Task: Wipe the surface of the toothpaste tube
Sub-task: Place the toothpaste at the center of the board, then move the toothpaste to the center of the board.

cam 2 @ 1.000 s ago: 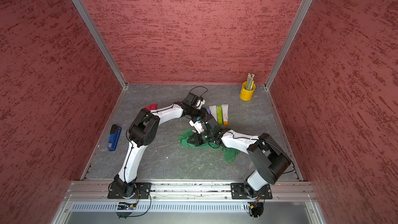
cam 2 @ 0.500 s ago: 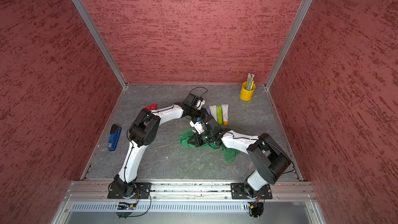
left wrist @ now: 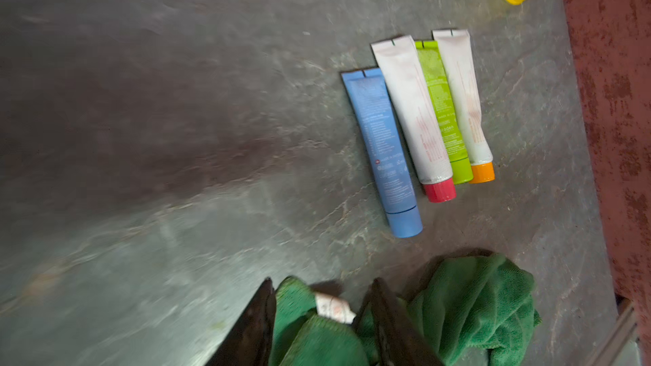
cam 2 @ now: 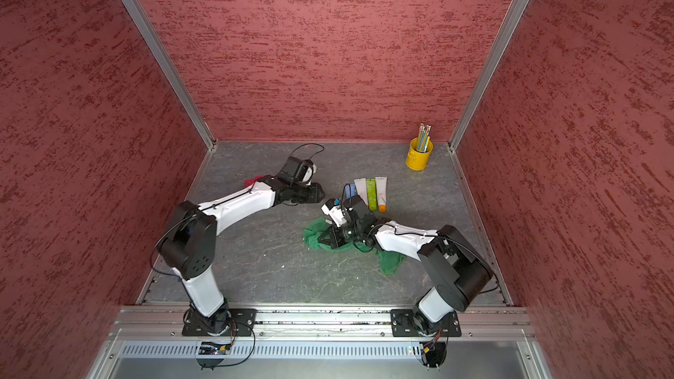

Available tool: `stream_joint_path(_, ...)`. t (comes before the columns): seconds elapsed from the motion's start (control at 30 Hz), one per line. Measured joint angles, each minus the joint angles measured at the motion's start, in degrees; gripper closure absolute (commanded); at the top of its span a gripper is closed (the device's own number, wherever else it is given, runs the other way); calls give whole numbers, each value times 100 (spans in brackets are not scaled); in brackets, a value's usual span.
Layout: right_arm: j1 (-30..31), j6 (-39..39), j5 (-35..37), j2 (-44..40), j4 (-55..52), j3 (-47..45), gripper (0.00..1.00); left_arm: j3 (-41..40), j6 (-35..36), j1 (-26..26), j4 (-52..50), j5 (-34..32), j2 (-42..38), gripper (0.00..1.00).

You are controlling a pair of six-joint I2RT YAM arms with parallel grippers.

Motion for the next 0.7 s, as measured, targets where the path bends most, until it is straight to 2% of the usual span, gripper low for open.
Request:
stream_joint_path(0.13,-116,31,96,0,90,-105,100,-317,208,435,-372,-811,-667,52)
stream_joint_path(0.33,-240,138,468,2,387,-282,100,-817,363,1390,-616,-1432,-713,52)
stream_joint_path(0.47,-271,195,640,79,557,-302,100,-826,426,1788,-719,-1585,-511,52)
stream_joint_path(0.7,-275,223,745,201,643,-302,100,-487,535,2225,-734,-1451,149,52)
